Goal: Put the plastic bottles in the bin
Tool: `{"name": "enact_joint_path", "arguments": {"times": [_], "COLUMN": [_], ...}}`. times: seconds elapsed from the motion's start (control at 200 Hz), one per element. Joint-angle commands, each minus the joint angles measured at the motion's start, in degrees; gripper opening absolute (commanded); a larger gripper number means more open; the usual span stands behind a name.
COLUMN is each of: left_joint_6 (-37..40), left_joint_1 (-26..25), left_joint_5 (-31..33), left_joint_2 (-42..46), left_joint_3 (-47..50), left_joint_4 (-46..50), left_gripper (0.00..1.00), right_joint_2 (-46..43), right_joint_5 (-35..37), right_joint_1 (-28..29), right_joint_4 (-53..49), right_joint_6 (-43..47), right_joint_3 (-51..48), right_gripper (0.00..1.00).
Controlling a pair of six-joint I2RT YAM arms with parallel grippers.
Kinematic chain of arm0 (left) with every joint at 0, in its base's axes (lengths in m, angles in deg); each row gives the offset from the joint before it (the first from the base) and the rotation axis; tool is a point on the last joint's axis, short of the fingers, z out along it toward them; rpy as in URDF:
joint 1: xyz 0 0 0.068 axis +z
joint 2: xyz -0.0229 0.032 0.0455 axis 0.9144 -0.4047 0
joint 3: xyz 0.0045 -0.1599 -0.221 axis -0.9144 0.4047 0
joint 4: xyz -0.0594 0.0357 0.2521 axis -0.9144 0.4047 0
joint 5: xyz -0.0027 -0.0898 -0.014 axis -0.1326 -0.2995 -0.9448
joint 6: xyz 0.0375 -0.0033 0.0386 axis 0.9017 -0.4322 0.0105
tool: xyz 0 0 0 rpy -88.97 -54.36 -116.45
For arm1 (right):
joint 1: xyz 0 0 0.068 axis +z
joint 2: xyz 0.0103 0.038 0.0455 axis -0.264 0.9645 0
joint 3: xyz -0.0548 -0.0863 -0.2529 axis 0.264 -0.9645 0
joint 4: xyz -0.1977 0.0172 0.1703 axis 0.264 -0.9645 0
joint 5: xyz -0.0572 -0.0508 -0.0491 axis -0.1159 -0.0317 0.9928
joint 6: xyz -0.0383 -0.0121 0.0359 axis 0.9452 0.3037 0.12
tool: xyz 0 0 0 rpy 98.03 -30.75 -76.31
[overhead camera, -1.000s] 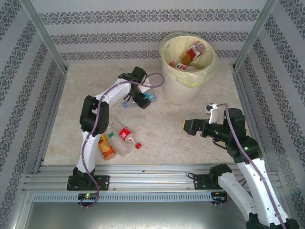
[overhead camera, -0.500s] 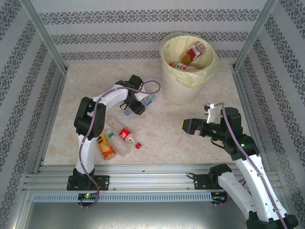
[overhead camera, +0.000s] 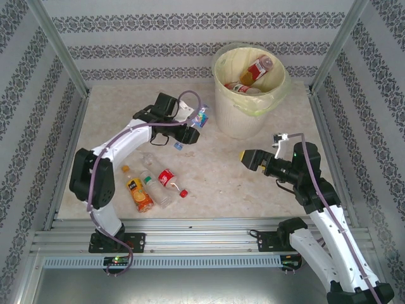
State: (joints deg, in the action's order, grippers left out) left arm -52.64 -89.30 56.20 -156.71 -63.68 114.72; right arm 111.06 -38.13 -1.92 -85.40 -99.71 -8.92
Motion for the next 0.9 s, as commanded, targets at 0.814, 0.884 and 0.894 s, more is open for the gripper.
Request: {"name": "enact_joint_path", "arguments": {"times": [0.814,0.884,0.894], "left_joint_6": [-35.42,-37.57,-37.85], "left_joint_1": [-5.42,-5.74,-5.74], "left_joint_5": [-42.98,-43.51,-43.59], "left_joint_2": [11.01,11.04,11.07], "left_joint_3": [15.01,15.96,16.1], "left_joint_4": [-41.22,-44.81,-45.28], "left_gripper": [0.53,0.53,0.53], "right_joint_2": [25.4,26.99,27.15], "right_joint_5": [-5.09,-5.47,-5.42], "right_joint_1": [8.83,9.26,9.41], "right_joint_4": [30.19,30.19,30.19], "right_joint_6": [-2.27,-1.96,-1.92], "right_joint_3": [15.78,17.07,17.16], "right_gripper": [0.98,0.98,0.98]}}
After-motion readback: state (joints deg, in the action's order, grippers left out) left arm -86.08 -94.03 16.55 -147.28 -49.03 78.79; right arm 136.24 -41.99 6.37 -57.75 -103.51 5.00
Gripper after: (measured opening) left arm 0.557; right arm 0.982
